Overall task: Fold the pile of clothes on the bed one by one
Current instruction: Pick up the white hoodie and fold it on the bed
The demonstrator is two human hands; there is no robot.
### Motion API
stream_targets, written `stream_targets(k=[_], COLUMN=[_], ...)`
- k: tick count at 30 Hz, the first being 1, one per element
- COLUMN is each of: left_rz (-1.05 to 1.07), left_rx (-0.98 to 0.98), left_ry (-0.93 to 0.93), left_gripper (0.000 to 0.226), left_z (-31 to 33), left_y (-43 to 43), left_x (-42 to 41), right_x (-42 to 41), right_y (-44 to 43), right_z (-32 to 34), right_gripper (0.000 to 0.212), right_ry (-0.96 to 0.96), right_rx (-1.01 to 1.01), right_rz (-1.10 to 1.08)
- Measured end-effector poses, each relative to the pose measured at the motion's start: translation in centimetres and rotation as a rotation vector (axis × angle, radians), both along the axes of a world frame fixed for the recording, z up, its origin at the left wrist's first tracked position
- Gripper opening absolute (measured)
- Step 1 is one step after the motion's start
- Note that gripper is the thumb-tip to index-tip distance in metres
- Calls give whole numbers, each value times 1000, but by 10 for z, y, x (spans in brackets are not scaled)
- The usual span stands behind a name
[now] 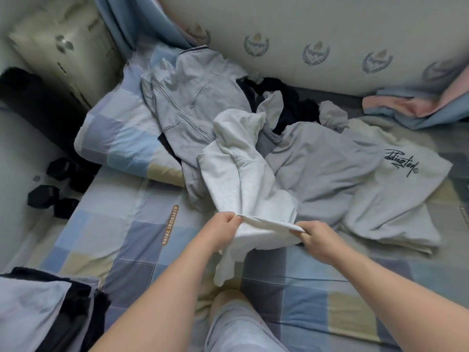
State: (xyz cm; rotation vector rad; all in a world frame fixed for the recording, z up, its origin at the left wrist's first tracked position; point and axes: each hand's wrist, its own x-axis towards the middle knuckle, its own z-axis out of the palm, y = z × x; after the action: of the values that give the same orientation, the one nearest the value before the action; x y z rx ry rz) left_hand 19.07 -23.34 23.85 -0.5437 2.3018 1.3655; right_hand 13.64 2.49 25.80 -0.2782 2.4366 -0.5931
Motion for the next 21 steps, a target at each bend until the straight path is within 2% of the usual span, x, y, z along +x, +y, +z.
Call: stream_targets(k=[5, 11, 15, 21], left_rz=[59, 120, 152, 156], left_rx=[-82, -155, -131, -85], left_ry=[218, 448, 547, 809], left_gripper=[43, 33, 32, 32], left_z=[62, 192, 273, 361], left_y=[72, 158, 190, 213], left_x=[63, 113, 128, 106], right_x=[65, 118, 135, 138], right_y=[81, 155, 182, 198], right_z=[35, 138, 213, 299], right_gripper=[32, 37, 40, 37], right_ry=[161, 193, 248, 333], right_rx=[-108, -325, -384, -654], right_rz=[-34, -136, -171, -332])
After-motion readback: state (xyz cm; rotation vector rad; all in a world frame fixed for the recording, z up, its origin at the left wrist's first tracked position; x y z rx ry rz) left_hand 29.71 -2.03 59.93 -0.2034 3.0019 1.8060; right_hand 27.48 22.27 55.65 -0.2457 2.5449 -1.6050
